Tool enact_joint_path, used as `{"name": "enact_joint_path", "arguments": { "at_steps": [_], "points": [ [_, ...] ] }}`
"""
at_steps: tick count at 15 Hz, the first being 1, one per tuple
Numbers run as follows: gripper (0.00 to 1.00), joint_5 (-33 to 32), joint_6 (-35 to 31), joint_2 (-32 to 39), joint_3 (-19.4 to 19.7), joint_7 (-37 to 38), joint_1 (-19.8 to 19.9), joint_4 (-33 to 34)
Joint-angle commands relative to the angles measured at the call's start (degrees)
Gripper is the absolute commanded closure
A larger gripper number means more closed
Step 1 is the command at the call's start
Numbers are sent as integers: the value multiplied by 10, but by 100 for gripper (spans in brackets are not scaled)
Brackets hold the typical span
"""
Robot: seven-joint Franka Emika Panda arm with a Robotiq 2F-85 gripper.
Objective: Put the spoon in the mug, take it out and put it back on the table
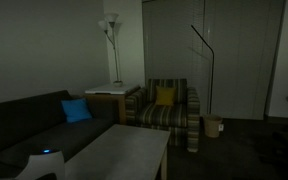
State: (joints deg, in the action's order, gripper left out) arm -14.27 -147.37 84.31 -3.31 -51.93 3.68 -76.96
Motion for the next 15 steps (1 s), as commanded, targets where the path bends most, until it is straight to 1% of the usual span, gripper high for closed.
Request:
{"name": "enact_joint_path", "arguments": {
  "at_steps": [1,2,4,9,10,11,12,15],
  "points": [
    [0,-8,-24,0,3,8,-6,-8],
    [0,-10,-22,1,-3,-6,-1,-9],
    [0,-14,-19,1,-3,-16,-1,-9],
    [0,-23,-22,0,2,-18,-6,-8],
    [10,-23,-24,0,2,-17,-6,-7],
    [26,-24,-24,0,2,-17,-6,-7],
    [32,-25,-27,0,3,-16,-5,-6],
    [55,-26,-32,-2,5,-14,-7,-7]
  ]
}}
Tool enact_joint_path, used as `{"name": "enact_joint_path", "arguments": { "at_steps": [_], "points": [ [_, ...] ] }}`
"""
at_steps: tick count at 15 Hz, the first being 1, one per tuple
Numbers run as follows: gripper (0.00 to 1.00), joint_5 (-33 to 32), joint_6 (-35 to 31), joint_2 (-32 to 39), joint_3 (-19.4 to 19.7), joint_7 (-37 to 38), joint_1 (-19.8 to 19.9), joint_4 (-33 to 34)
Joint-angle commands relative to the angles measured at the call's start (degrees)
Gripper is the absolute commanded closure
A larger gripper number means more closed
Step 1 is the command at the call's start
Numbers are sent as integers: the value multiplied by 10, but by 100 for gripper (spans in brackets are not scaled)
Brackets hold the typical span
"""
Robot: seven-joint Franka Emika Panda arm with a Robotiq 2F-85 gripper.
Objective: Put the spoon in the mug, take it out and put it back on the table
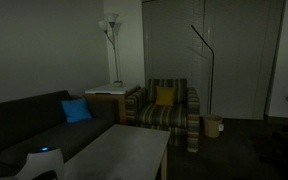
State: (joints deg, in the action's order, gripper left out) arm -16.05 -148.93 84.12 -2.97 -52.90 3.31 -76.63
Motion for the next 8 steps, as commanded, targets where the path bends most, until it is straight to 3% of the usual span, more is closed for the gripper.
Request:
{"name": "enact_joint_path", "arguments": {
  "at_steps": [1,6,8],
  "points": [
    [62,-9,-18,0,3,-4,-3,-10],
    [97,-10,-21,0,3,-6,-2,-7],
    [99,-9,-20,0,3,-7,-1,-5]
  ]
}}
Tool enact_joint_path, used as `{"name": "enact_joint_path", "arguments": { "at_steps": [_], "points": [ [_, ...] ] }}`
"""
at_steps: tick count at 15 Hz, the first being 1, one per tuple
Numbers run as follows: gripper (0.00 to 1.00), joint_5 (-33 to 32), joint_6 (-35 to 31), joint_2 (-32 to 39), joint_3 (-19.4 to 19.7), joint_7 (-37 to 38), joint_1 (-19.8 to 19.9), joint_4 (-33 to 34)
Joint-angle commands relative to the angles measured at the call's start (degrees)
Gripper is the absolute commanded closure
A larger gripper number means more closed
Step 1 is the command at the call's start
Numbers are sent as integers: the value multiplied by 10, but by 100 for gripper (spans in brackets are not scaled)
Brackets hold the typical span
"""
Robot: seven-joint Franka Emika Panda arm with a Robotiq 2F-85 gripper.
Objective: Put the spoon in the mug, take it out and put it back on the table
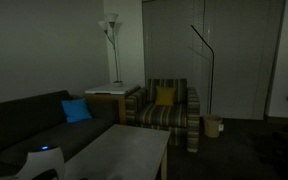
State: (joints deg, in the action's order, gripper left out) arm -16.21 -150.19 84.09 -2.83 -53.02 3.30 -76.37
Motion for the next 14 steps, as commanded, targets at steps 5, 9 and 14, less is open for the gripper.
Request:
{"name": "enact_joint_path", "arguments": {
  "at_steps": [5,9,14],
  "points": [
    [96,-7,-8,0,5,-2,-2,-4],
    [96,-10,-30,-13,19,15,-14,-15],
    [96,-13,-83,-50,51,49,-45,-78]
  ]
}}
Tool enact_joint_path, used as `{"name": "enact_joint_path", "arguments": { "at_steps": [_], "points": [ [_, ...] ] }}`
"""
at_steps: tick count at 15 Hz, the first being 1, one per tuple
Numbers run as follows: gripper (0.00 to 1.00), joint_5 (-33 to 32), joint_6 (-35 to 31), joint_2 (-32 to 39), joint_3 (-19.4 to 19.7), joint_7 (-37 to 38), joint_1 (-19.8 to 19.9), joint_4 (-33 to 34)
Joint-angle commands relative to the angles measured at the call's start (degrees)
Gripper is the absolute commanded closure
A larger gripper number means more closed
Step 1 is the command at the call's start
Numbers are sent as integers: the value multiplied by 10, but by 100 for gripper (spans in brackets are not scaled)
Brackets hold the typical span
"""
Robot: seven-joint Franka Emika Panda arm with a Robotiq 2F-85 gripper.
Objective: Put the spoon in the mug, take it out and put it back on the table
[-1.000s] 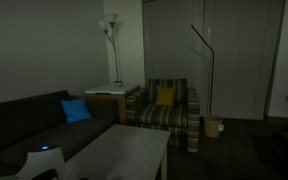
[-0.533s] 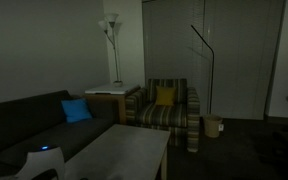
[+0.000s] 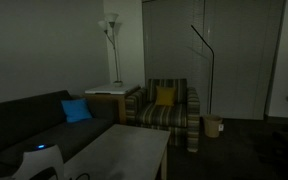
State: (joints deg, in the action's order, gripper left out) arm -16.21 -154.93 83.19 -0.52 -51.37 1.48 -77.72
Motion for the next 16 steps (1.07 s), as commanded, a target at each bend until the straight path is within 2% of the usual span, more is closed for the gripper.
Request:
{"name": "enact_joint_path", "arguments": {
  "at_steps": [1,5,6,16],
  "points": [
    [96,-12,-40,-48,35,39,-34,-75],
    [96,-8,-40,-79,52,53,-59,-119],
    [96,-30,-36,-84,45,66,-53,-124],
    [96,-84,-57,-148,42,117,-52,-202]
  ]
}}
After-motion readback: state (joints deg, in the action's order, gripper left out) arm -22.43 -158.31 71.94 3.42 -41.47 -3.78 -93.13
